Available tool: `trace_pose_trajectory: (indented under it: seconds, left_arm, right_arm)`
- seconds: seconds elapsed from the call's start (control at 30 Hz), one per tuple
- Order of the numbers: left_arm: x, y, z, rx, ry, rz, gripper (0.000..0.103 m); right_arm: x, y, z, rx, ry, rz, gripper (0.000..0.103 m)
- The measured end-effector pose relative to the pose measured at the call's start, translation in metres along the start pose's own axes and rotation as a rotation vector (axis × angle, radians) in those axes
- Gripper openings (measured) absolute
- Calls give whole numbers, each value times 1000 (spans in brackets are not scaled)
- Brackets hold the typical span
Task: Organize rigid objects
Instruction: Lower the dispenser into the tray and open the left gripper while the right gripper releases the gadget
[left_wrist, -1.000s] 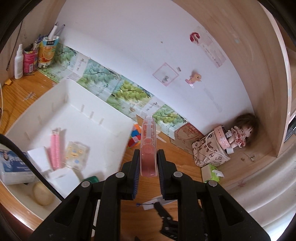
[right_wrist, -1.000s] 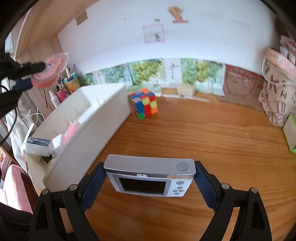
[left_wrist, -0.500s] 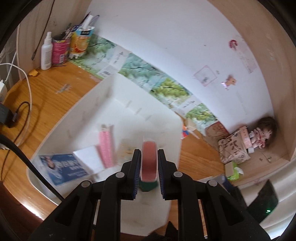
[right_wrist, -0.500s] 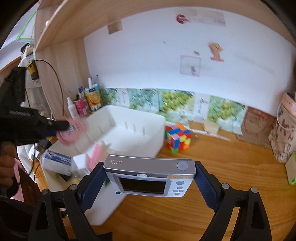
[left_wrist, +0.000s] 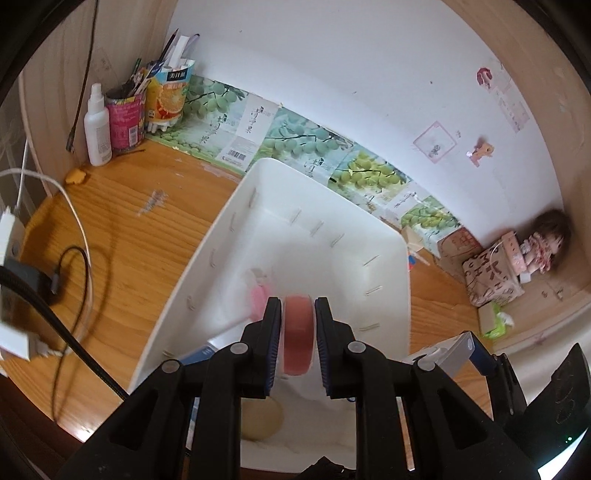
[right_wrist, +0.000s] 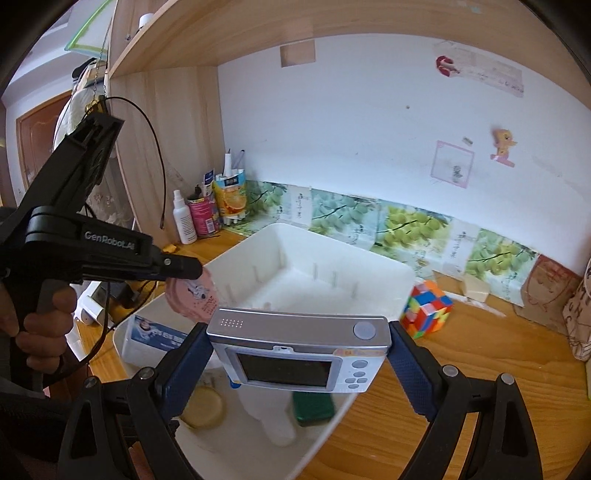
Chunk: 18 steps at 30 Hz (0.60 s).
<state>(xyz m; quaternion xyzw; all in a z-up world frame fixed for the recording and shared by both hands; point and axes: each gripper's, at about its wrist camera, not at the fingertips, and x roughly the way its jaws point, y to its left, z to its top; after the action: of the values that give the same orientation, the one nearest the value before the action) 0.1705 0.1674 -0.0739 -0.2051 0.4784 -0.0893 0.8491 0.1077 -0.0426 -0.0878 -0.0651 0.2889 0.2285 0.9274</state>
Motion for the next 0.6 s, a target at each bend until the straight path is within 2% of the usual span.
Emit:
trace_pose_trajectory:
  seconds: [0.03, 0.1, 0.3, 0.43, 0.53, 0.6]
  left_arm:
    - [1, 0, 1, 19, 7, 5, 27]
    - [4, 1, 3, 55, 27, 26, 48]
    - [7, -6, 5, 146, 70, 66, 76]
    - [15, -8, 5, 175, 104, 70, 78]
    - [19, -10, 4, 185, 122, 71, 78]
    - [19, -10, 5, 185, 120, 66, 78]
  right_arm:
    - [3, 3, -2, 13, 0, -2, 93]
    - [8, 7, -5, 37, 7, -12, 93]
    - [19, 8, -15, 102, 50, -74, 93]
    - [14, 9, -16, 111, 28, -105, 94]
    - [3, 11, -12, 109, -46, -101, 100]
    - [-1, 12, -9, 99, -62, -111, 101]
